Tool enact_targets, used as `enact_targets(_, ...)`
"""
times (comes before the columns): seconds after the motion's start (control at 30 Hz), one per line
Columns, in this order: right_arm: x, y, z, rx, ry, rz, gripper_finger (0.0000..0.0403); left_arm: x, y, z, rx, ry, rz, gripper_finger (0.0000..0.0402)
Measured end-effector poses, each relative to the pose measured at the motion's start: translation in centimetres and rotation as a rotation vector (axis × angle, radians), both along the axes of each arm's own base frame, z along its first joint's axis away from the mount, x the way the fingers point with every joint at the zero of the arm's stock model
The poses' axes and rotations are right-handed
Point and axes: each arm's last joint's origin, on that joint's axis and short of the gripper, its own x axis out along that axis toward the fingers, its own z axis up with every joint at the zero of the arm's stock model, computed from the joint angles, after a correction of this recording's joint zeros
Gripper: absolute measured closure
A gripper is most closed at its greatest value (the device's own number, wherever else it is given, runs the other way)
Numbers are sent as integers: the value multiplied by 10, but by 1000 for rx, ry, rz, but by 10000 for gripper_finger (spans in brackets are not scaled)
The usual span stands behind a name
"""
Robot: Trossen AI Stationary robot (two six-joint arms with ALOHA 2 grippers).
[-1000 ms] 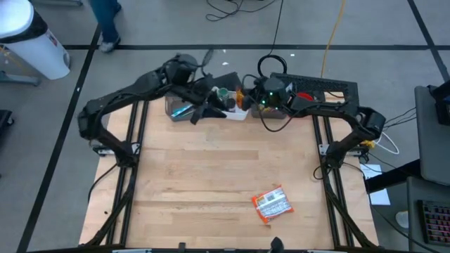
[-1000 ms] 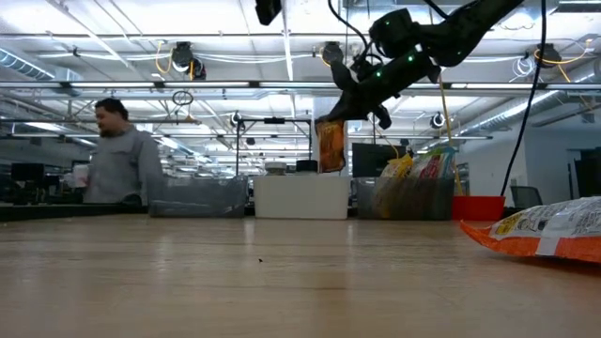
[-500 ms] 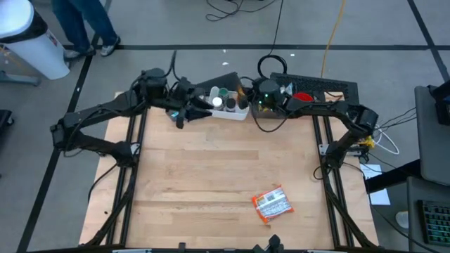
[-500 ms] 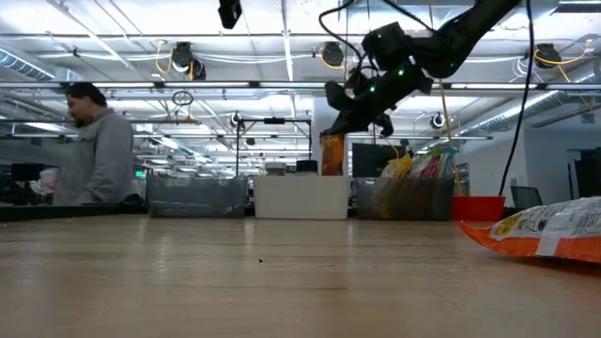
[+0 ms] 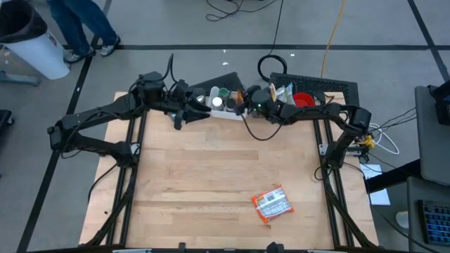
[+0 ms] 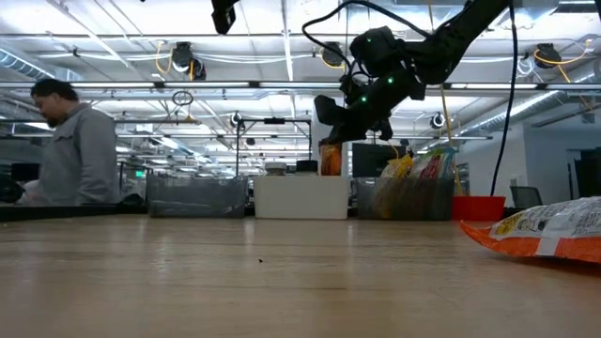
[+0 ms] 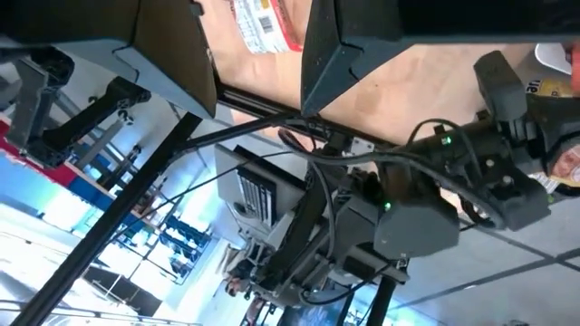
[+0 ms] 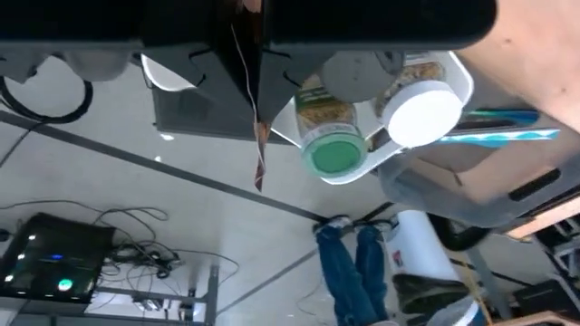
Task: Pick & Place Food Item
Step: Put the orange seasoning pack into the white bin
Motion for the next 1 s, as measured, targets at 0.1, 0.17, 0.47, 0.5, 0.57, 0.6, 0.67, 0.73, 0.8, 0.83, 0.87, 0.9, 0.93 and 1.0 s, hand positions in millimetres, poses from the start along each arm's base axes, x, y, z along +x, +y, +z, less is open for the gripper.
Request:
enact_targets(0.1,-2,4,-6,4,17,-16,403,0,0,0,4,2,0,233)
enact_targets(0.17,-4,6,-11,15,19,-38,403,0,0,0,10,1,0,233)
enact_targets(0.47,-10,10,-24,51,0,-55,403,0,1,-1,20,2,21,233)
enact_targets(0.5,-10,10,-24,51,0,-55,403,0,1,-1,21,2,28,233)
enact_targets(0.57,-10,10,-24,50,1,-54,403,0,1,0,22,2,33,234)
enact_targets(0.6,-10,10,-24,47,5,-52,403,0,1,0,22,2,34,233)
enact_targets(0.67,-10,10,-24,41,15,-44,403,0,1,-1,22,2,35,233)
enact_targets(0.73,-10,11,-24,40,18,-40,403,0,1,-1,22,3,41,233)
enact_targets(0.8,-9,11,-26,37,24,-34,403,0,1,-1,21,3,43,234)
enact_targets(0.83,-7,11,-29,33,25,-28,403,0,1,-1,20,3,43,233)
enact_targets(0.87,-5,11,-32,33,30,-7,403,0,1,-1,20,3,43,233)
enact_targets(0.9,-3,12,-36,37,42,26,403,0,1,-1,20,3,43,233)
enact_targets(0.93,-2,13,-38,36,48,46,403,0,1,-1,19,3,43,233)
enact_targets(1.0,1,15,-40,39,44,63,403,0,1,-1,7,5,44,233)
